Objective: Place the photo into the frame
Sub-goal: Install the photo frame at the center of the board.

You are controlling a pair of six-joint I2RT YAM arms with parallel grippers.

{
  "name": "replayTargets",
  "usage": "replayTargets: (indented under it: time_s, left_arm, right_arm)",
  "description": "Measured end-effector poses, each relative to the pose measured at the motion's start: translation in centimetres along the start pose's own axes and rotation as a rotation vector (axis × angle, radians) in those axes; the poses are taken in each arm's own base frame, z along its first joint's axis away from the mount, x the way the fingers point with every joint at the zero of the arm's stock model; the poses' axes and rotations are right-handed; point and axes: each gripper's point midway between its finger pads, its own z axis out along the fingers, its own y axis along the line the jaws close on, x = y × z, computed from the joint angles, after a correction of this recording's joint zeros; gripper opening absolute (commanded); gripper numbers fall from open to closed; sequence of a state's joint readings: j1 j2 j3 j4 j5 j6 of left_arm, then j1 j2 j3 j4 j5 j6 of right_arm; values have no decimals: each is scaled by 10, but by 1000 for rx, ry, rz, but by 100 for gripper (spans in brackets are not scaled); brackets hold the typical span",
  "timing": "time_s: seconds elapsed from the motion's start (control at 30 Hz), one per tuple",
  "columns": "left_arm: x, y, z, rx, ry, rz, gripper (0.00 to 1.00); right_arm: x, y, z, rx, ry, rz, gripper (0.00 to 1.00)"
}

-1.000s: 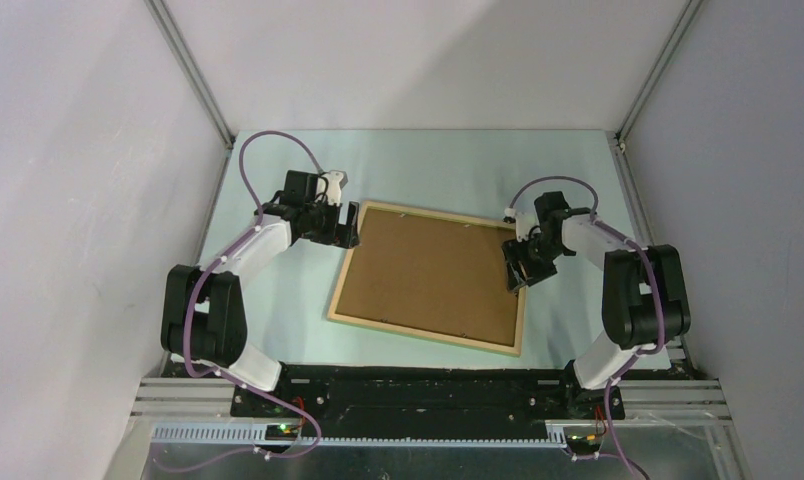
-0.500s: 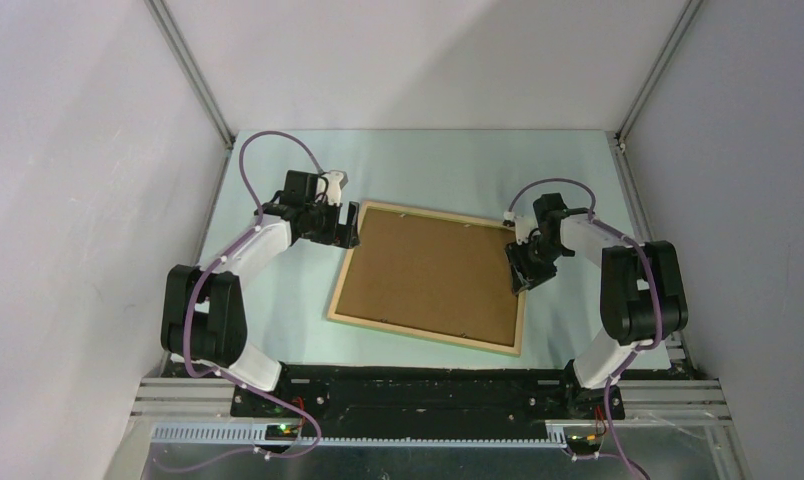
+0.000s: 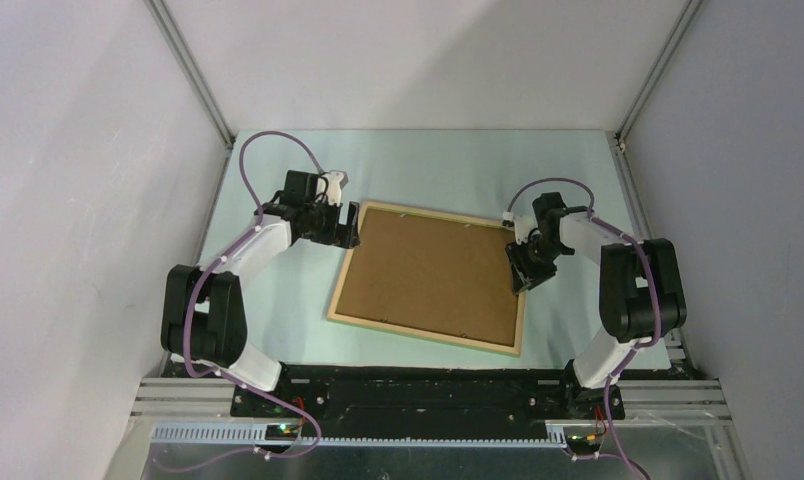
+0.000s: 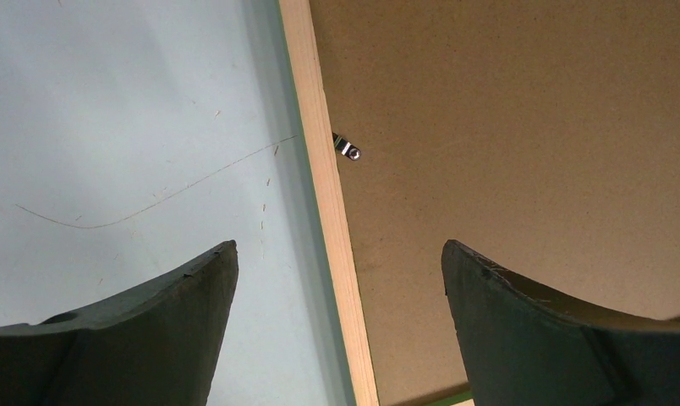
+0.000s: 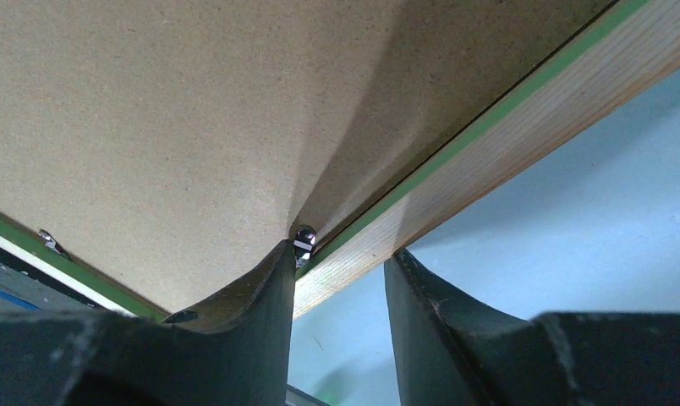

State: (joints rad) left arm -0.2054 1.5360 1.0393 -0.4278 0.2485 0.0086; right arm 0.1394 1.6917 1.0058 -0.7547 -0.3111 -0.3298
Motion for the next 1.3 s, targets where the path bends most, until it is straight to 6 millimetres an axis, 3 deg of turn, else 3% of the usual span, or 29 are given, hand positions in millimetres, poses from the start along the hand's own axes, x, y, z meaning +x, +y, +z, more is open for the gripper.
replayTargets:
  time_s: [0.37,0.7,0.77,1.0,1.3]
  left_arm:
    - [0,0,0,0,0,0,94]
    - [4,1,4,-1,15,-3,94]
    - [5,2,5,-1,20,-4,94]
    - [5,2,5,-1,21,-5,94]
    - [5,3,5,-10,21,-5,94]
  right_arm:
    - [0,-2,1,56,21,-16,14]
    - [0,-3,-1,61,34,-64,10]
    - [0,-3,-1,53,38,-75,15]
    - [-6,-8,-2,25,21,-102,45]
    - [-12,-10,-6,-15,-19,-80,61]
